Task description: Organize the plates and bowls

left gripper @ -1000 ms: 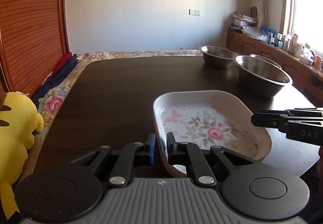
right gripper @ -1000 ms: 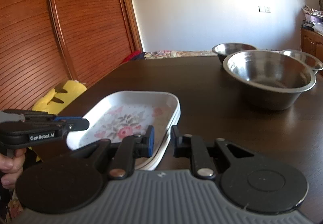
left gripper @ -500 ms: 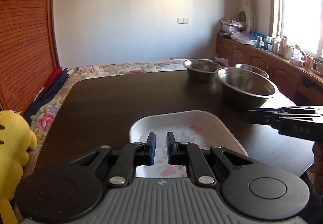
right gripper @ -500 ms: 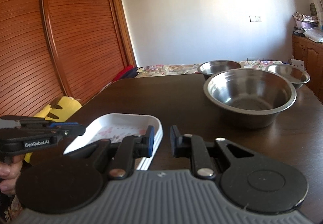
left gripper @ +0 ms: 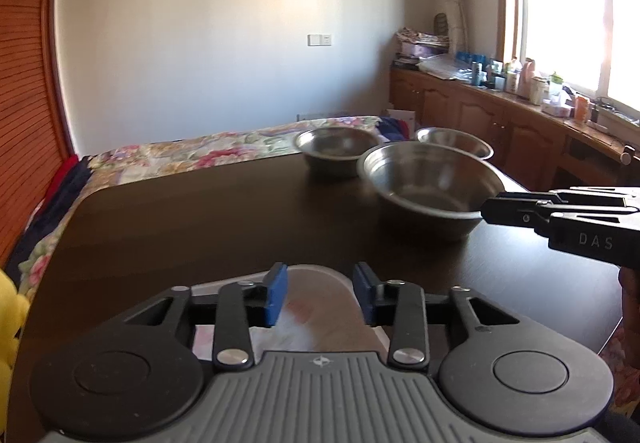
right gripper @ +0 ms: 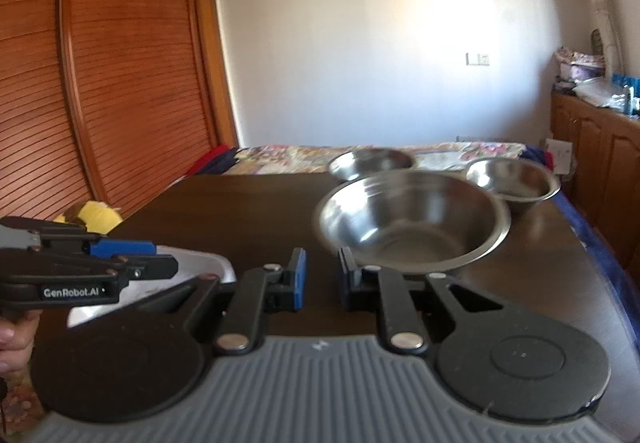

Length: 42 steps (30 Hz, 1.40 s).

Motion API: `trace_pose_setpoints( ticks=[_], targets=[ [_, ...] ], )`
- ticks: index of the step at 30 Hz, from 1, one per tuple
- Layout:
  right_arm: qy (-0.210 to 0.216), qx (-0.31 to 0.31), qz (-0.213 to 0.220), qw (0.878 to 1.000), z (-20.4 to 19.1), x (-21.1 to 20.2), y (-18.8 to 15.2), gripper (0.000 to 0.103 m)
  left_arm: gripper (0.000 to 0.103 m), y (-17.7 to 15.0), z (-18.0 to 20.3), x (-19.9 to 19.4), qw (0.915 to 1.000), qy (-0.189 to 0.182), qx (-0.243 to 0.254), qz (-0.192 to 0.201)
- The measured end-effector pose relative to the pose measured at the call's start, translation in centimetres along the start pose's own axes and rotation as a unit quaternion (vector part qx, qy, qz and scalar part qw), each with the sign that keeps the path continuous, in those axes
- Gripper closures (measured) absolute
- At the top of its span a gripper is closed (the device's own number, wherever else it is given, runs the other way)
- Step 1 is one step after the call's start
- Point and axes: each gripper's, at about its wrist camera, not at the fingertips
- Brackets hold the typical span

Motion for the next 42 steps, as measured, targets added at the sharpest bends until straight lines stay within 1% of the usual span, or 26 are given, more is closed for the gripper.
trace_pose_setpoints(
  ticks=[2, 3, 5, 6, 7, 10, 12, 13, 14, 19, 21, 23, 24, 28, 32, 33, 36, 38, 39, 40, 42],
  targets=[
    [-0.008, -0.003, 0.004, 1.0, 1.1, -0.2, 0.4, 0.083, 0.046, 0.6, 0.9, 0.6, 1.0, -0.007, 0.002, 0.002],
    [-0.012, -0.004, 0.005, 1.0, 1.7, -0.2, 0.5, 0.082, 0.043, 0.9, 1.3, 0.9, 0.9999, -0.01, 0.002, 0.003],
    [-0.019, -0.004, 0.008, 1.0, 2.8, -0.2, 0.8, 0.081, 0.029, 1.4, 2.1, 1.5, 0.9999, -0.015, 0.002, 0.005],
    [-0.022, -0.004, 0.009, 1.0, 3.4, -0.2, 0.9, 0.079, 0.026, 1.6, 2.3, 1.7, 0.9999, -0.015, 0.001, 0.009],
    [-0.023, -0.005, 0.011, 1.0, 3.9, -0.1, 0.9, 0.073, 0.022, 1.9, 2.7, 2.0, 0.9998, -0.015, 0.0, 0.012],
    [-0.031, -0.003, 0.017, 0.999, 5.3, 0.1, 1.2, 0.07, 0.017, 2.6, 3.6, 2.8, 0.9997, -0.018, -0.002, 0.018],
    [-0.033, -0.001, 0.018, 0.999, 6.4, 0.4, 1.2, 0.059, 0.014, 3.0, 4.1, 3.4, 0.9996, -0.018, -0.005, 0.021],
    [-0.035, -0.003, 0.02, 0.999, 6.9, 0.6, 1.3, 0.049, 0.014, 3.3, 4.4, 3.8, 0.9996, -0.018, -0.006, 0.023],
    [-0.037, -0.004, 0.021, 0.999, 7.3, 0.7, 1.3, 0.047, 0.013, 3.5, 4.5, 4.1, 0.9995, -0.018, -0.007, 0.024],
    [-0.038, 0.003, 0.01, 0.999, 9.7, 2.5, 1.4, 0.047, 0.014, 4.4, 5.8, 6.1, 0.9997, -0.018, -0.003, 0.019],
    [-0.037, 0.009, 0.004, 0.999, 10.6, 3.1, 1.4, 0.047, 0.014, 4.6, 6.3, 6.8, 0.9997, -0.02, -0.001, 0.014],
    [-0.032, 0.014, -0.002, 0.999, 11.2, 3.6, 1.3, 0.047, 0.023, 4.8, 6.7, 7.4, 0.9997, -0.024, -0.001, 0.005],
    [-0.03, 0.017, -0.006, 0.999, 11.5, 3.9, 1.3, 0.047, 0.025, 4.9, 6.9, 7.8, 0.9997, -0.026, -0.001, 0.0],
    [-0.021, 0.031, -0.013, 0.999, 12.5, 4.6, 1.3, 0.047, 0.039, 5.2, 7.2, 9.1, 0.9995, -0.025, -0.004, -0.017],
    [-0.008, 0.043, -0.02, 0.999, 13.1, 5.1, 1.6, 0.047, 0.048, 5.3, 7.2, 10.3, 0.9987, -0.028, -0.02, -0.039],
    [-0.005, 0.046, -0.022, 0.999, 13.2, 5.2, 1.7, 0.047, 0.049, 5.3, 7.2, 10.5, 0.9985, -0.028, -0.022, -0.043],
    [0.007, 0.059, -0.027, 0.998, 13.5, 5.6, 1.8, 0.048, 0.054, 5.3, 7.2, 11.0, 0.9982, -0.025, -0.024, -0.048],
    [0.01, 0.061, -0.031, 0.998, 13.5, 5.8, 1.8, 0.051, 0.056, 5.3, 7.1, 11.1, 0.9981, -0.026, -0.026, -0.049],
    [0.01, 0.062, -0.032, 0.998, 13.5, 5.9, 1.8, 0.052, 0.06, 5.4, 7.1, 11.1, 0.9981, -0.027, -0.026, -0.049],
    [0.011, 0.062, -0.034, 0.997, 13.6, 6.0, 1.9, 0.057, 0.064, 5.4, 7.2, 11.2, 0.9981, -0.026, -0.025, -0.05],
    [0.013, 0.064, -0.037, 0.997, 13.6, 6.0, 1.8, 0.062, 0.069, 5.4, 7.2, 11.2, 0.9982, -0.022, -0.023, -0.051]
  ],
)
Point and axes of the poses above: each gripper's, at about its wrist camera, not at the fingertips, and x roughly the way its jaws point, z to its right, y to its top, and after that the axes turned 10 degrees about y, right-handed
